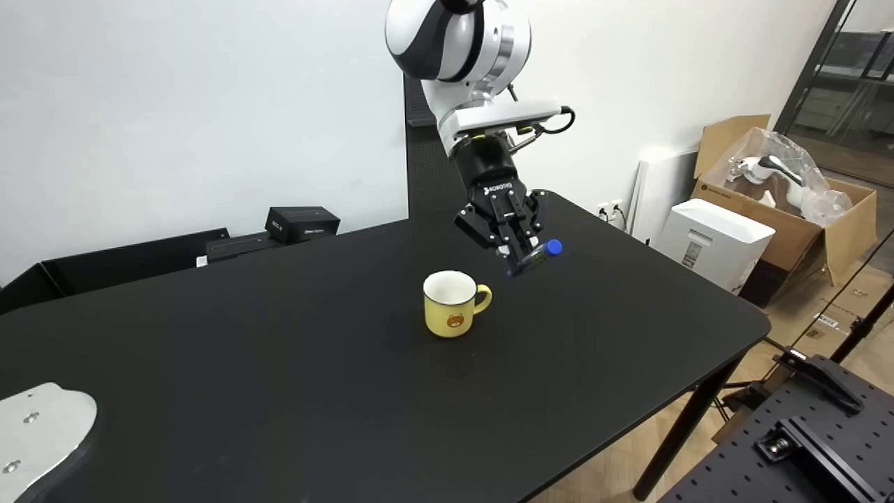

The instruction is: Pick the pen on the table and put it in the cup

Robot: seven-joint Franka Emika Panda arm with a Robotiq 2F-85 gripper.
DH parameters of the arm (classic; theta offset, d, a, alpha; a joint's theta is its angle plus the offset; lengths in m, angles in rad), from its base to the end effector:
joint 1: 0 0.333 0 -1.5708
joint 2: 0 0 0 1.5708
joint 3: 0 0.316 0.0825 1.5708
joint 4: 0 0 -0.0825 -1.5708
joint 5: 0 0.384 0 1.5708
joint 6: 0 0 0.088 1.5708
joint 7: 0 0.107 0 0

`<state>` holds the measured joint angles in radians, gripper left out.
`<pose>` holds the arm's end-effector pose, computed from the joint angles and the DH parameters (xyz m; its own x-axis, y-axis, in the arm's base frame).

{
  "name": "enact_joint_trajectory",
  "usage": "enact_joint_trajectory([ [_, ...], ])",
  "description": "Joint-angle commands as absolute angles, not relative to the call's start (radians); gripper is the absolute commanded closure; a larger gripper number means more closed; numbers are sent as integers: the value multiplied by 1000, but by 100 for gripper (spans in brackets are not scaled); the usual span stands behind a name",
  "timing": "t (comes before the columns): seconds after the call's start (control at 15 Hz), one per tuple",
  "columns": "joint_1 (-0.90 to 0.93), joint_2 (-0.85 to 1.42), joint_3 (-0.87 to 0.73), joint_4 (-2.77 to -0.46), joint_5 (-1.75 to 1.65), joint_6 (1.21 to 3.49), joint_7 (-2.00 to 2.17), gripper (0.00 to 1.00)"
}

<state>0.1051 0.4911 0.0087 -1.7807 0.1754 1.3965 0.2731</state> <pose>0.5380 0.0824 0.2535 0.6108 -0.1656 -0.7742 -0.1722 -0.9823 0.0742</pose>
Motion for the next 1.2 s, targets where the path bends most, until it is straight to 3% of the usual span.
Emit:
enact_joint_trajectory([
  [0.0, 91, 589, 11, -1649, 201, 1311, 284, 95],
  [1.13, 86, 896, 6, -1219, 201, 1254, 293, 95],
])
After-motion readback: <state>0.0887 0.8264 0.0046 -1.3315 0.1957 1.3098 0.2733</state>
